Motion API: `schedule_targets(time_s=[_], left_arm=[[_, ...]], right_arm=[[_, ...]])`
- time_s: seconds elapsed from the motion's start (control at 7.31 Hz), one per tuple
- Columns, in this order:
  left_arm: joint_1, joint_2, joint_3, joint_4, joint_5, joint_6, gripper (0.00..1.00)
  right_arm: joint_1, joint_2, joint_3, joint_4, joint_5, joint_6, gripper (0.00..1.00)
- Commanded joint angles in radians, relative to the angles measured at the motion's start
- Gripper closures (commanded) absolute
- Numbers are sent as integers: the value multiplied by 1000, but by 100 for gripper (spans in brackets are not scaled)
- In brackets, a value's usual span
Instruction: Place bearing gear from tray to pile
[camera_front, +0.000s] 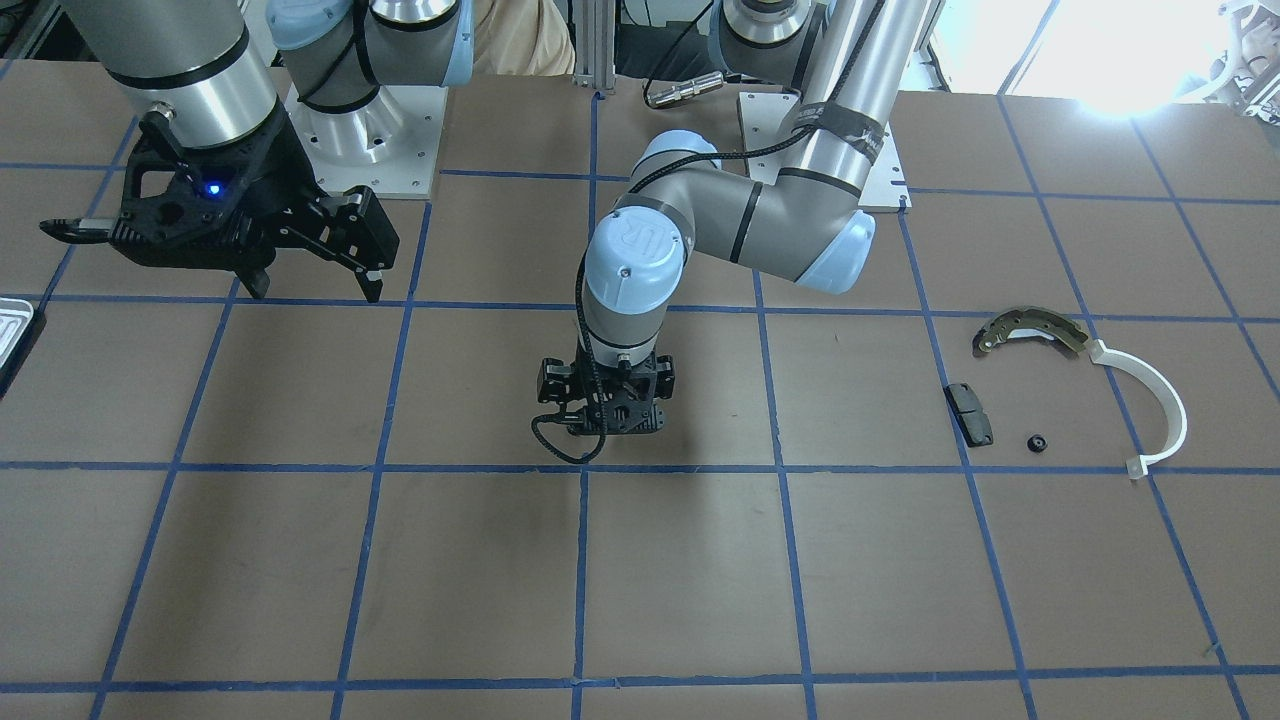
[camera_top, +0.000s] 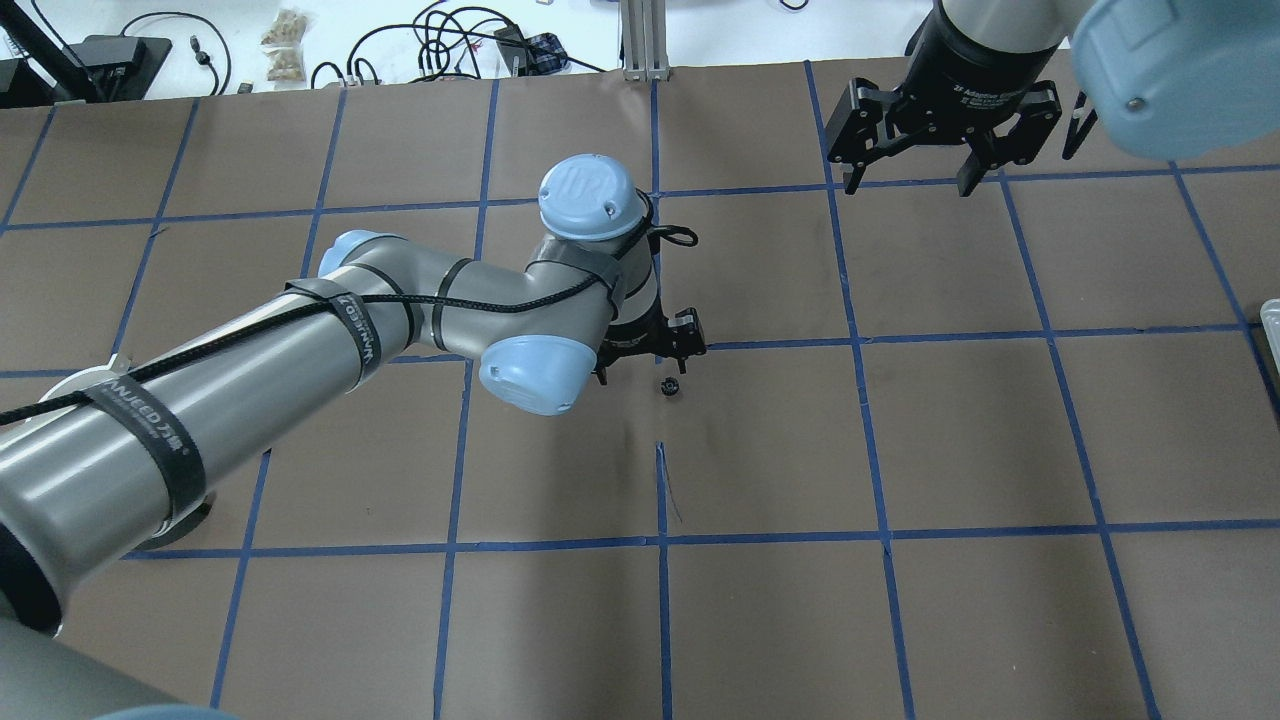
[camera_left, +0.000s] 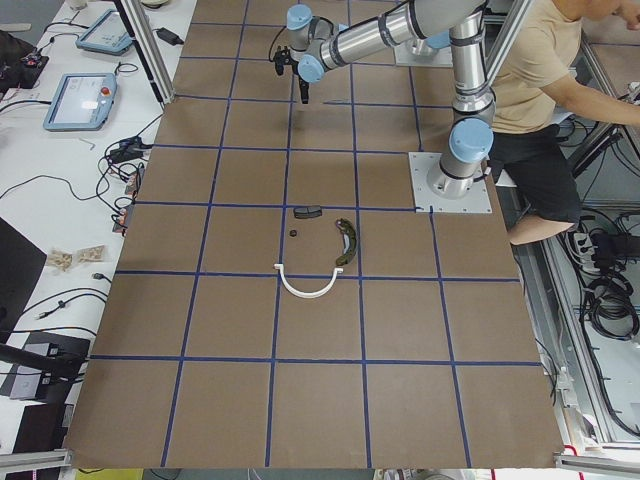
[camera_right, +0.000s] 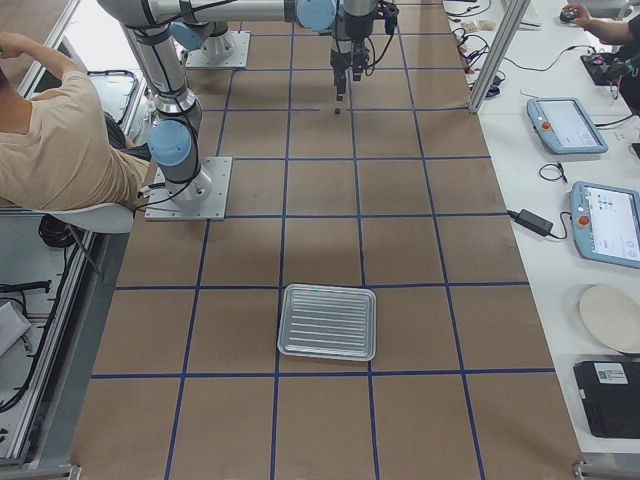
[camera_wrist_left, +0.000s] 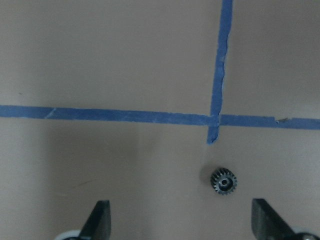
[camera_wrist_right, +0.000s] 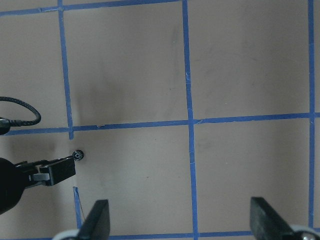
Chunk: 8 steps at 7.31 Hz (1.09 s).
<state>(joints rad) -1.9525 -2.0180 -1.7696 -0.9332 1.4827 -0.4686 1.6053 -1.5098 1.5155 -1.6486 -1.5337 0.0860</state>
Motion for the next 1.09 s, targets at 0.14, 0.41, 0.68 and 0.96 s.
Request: schedule_targets(time_s=[0.14, 0.41, 0.68, 0.96], left_arm=[[-39, -57, 13, 14, -5, -145, 0], [-60, -71, 25, 13, 4, -147, 16], [-60, -99, 63, 36, 20, -134, 21], [-60, -123, 99, 34, 47, -127, 21]], right_arm=[[-1, 0, 0, -8, 1, -3, 0], [-1, 0, -1, -13, 4, 3, 0], [-1, 0, 0, -13, 6, 3, 0], [-1, 0, 0, -14, 7, 3, 0]])
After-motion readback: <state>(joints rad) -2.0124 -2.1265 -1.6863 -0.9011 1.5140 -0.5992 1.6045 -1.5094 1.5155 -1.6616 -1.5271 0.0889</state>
